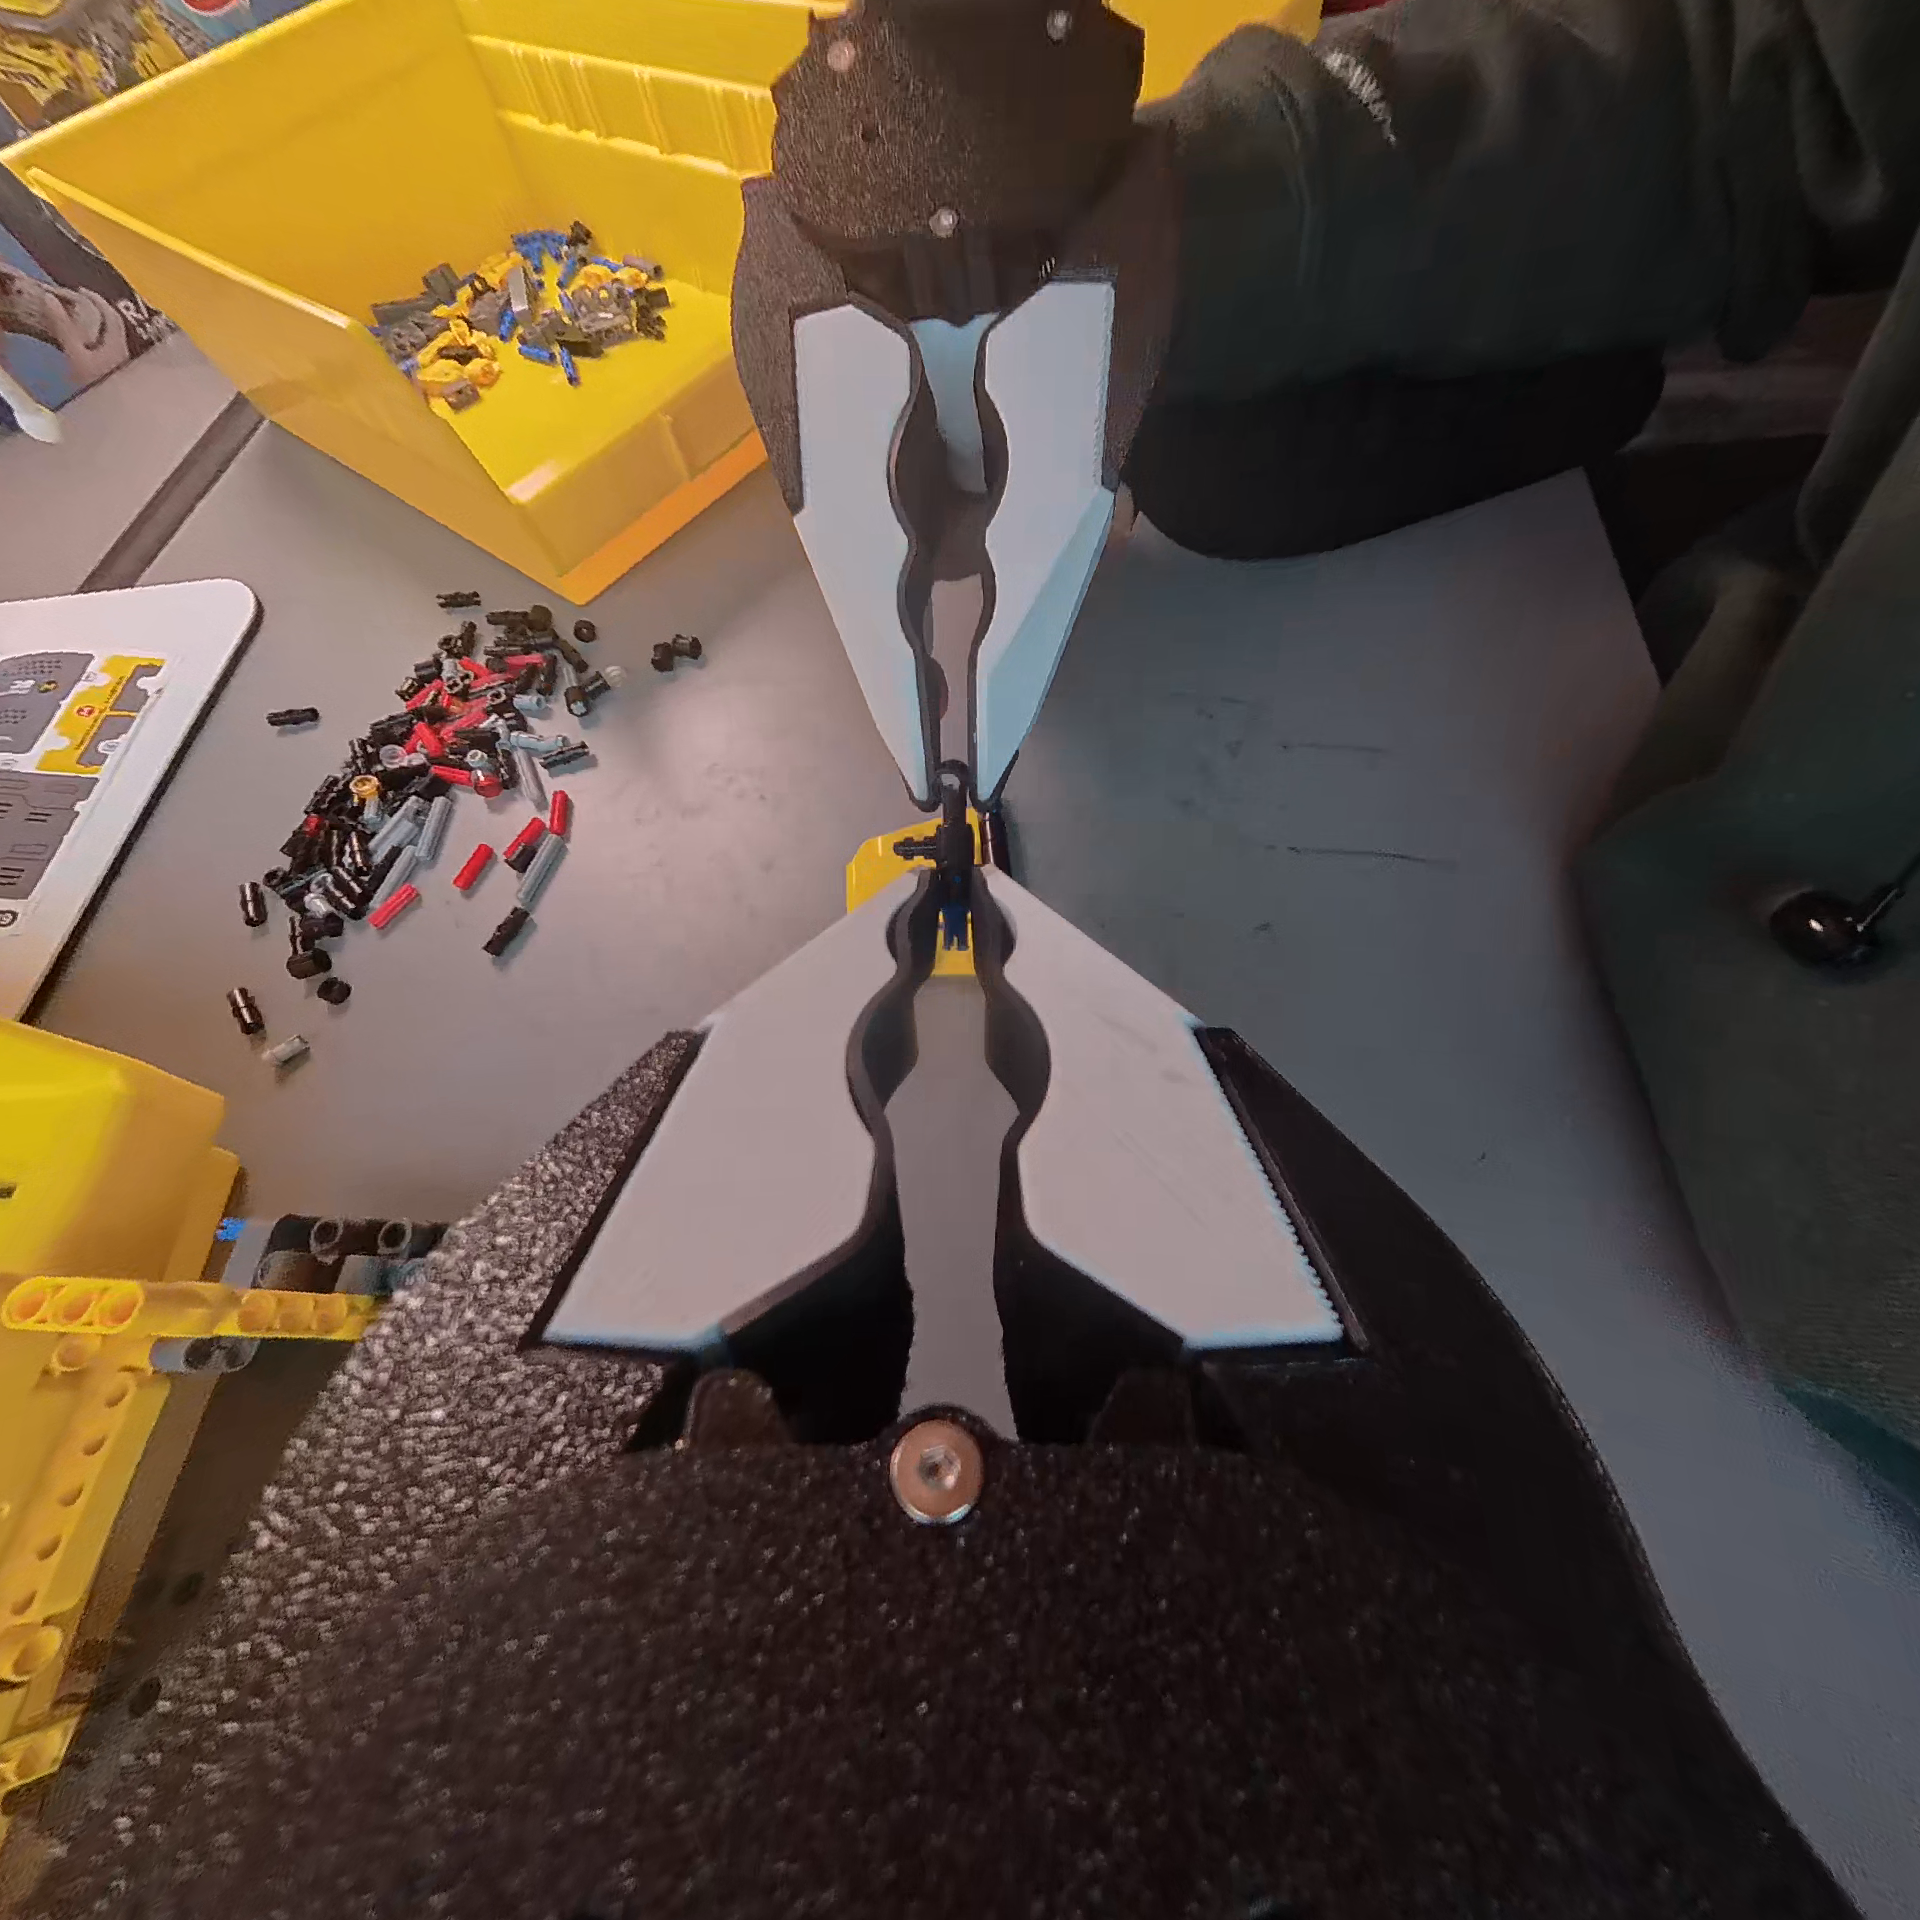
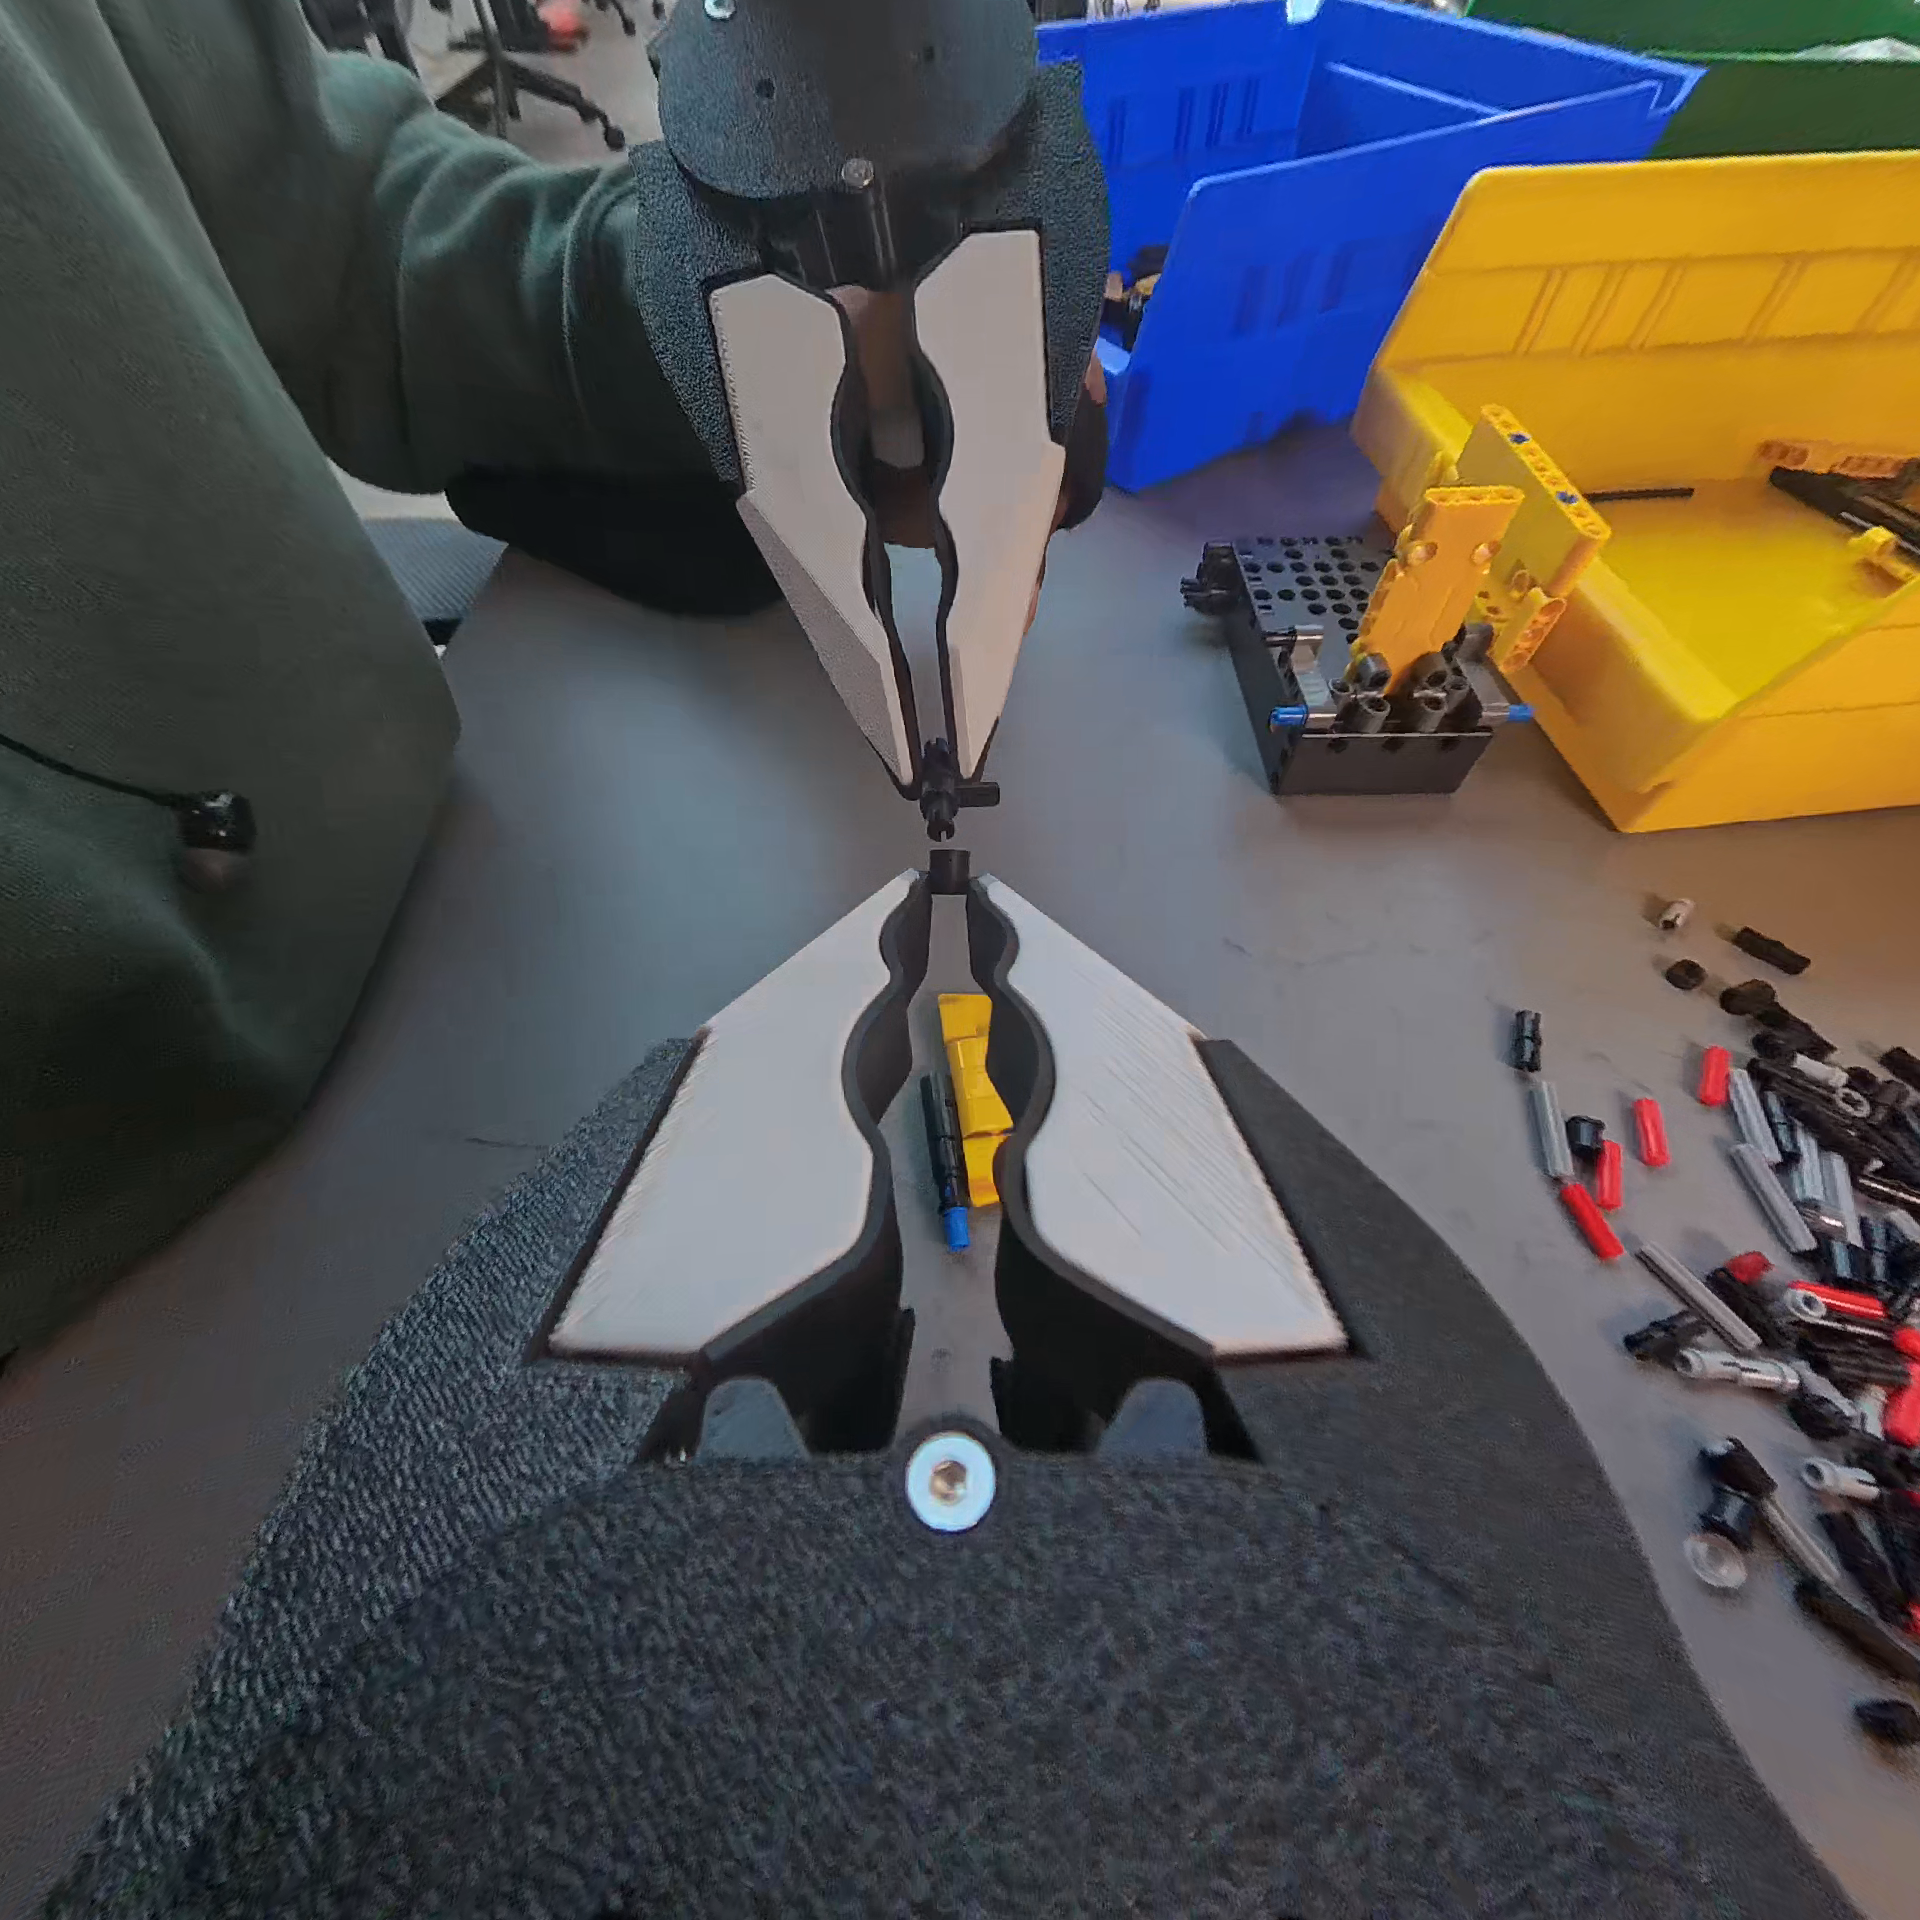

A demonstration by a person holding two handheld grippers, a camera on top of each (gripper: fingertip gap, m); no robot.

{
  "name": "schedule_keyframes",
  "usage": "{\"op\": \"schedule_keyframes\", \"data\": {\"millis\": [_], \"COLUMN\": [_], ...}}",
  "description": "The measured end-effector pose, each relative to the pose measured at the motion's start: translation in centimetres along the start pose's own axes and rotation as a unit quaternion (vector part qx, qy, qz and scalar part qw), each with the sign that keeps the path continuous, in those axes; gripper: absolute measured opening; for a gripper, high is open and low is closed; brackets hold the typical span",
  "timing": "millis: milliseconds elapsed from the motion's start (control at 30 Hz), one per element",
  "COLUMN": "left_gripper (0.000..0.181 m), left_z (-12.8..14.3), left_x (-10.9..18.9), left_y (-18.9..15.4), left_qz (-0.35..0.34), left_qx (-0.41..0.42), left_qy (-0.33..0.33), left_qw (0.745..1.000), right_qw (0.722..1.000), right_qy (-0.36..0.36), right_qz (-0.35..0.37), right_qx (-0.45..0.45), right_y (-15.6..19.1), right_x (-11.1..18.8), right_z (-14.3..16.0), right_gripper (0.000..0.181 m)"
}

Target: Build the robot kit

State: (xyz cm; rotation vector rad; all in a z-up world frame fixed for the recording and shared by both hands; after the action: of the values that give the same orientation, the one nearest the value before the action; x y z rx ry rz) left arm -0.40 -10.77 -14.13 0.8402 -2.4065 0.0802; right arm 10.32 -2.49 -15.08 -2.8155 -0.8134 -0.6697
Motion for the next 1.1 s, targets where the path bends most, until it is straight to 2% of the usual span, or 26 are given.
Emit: {"op": "schedule_keyframes", "data": {"millis": [200, 533, 800, 933, 1100], "left_gripper": [0.004, 0.004, 0.004, 0.004, 0.004], "left_z": [1.1, 2.4, 3.3, 3.2, 3.3], "left_x": [-1.0, -2.3, -3.1, -3.3, -3.4], "left_y": [-0.4, -1.0, -1.6, -1.7, -1.8], "left_qz": [0.021, 0.048, 0.065, 0.070, 0.075], "left_qx": [-0.003, 0.004, 0.026, 0.039, 0.042], "left_qy": [0.039, 0.096, 0.150, 0.153, 0.139], "left_qw": [0.999, 0.994, 0.986, 0.985, 0.987], "right_qw": [0.997, 0.990, 0.971, 0.961, 0.965], "right_qy": [0.068, 0.131, 0.202, 0.228, 0.227], "right_qz": [-0.001, 0.005, 0.032, 0.044, 0.035], "right_qx": [0.033, 0.055, 0.122, 0.149, 0.125], "right_y": [0.7, 1.4, 2.5, 3.0, 3.0], "right_x": [-1.2, -2.3, -3.5, -3.9, -4.0], "right_z": [1.0, 2.2, 2.4, 1.8, 1.9], "right_gripper": [0.006, 0.007, 0.006, 0.006, 0.006]}}
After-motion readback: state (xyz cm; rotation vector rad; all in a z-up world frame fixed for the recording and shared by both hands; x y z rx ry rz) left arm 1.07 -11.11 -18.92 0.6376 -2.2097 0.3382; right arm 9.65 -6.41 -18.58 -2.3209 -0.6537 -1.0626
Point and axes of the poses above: each gripper's, where its closed fingertips meet, x back along the fingers, z out of its underside, y = z × x across the jaws, the point moved 7 cm from there along x, back along the fingers, and after that the axes turned 3 degrees about y, right-handed, at the moved point
